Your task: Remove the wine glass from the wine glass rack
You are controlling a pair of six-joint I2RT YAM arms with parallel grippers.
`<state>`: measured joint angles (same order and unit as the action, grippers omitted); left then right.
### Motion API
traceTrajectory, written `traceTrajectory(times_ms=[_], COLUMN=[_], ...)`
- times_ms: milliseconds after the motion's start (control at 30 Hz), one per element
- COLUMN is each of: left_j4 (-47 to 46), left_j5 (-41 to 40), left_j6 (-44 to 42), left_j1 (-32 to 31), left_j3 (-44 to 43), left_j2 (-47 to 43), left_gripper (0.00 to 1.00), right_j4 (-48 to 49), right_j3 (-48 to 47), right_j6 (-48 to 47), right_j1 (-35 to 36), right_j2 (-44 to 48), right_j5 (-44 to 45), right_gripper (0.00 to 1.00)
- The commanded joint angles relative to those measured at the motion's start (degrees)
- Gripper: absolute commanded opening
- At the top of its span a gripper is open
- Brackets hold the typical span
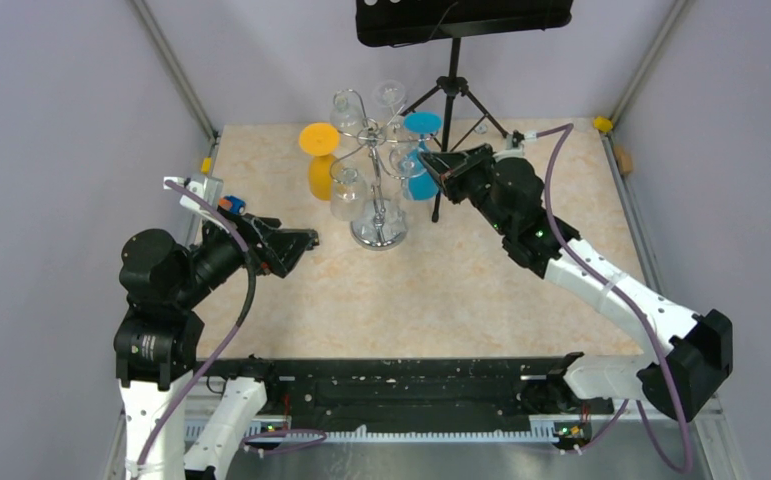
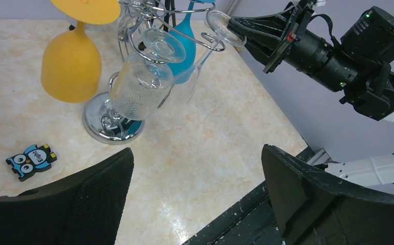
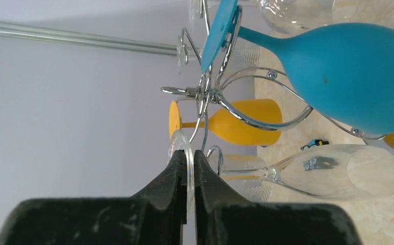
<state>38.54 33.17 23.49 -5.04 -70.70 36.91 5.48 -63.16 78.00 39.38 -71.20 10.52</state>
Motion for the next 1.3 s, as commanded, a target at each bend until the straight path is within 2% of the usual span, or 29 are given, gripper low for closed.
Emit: traceTrajectory(times_ms=[0, 400, 767, 1033, 1267], left_j4=[-2.96, -2.77, -1.48, -1.27, -1.96], left_j5=[-1.3, -3.32, -4.61, -3.64, 0.53], left_j6=[0.11, -0.1, -1.05, -1.55, -2.86], left_j1=[-0.24, -0.24, -0.24, -0.24, -0.24], left_j3=[-0.37, -0.44, -0.64, -0.48, 0.03], left_j2=[0.12, -0.06, -0.37, -0.38, -0.75], left_gripper=[0.99, 0.99, 0.99, 0.99, 0.99], right_j4=[0.47, 2.3, 2.18, 0.94, -4.0], right_j3=[-3.12, -5.91, -10.02, -10.46, -9.35], right_j6=[0.76, -2.16, -3.56, -7.41, -6.79], right_j1=[1.76, 2.99, 2.99, 3.0, 2.9], right_j2=[3.08, 0.99, -4.41, -3.61, -0.17], right_j5=[0.0, -3.16, -0.14, 9.88, 13.51], right_gripper=[0.0, 0.0, 0.0, 0.0, 0.0])
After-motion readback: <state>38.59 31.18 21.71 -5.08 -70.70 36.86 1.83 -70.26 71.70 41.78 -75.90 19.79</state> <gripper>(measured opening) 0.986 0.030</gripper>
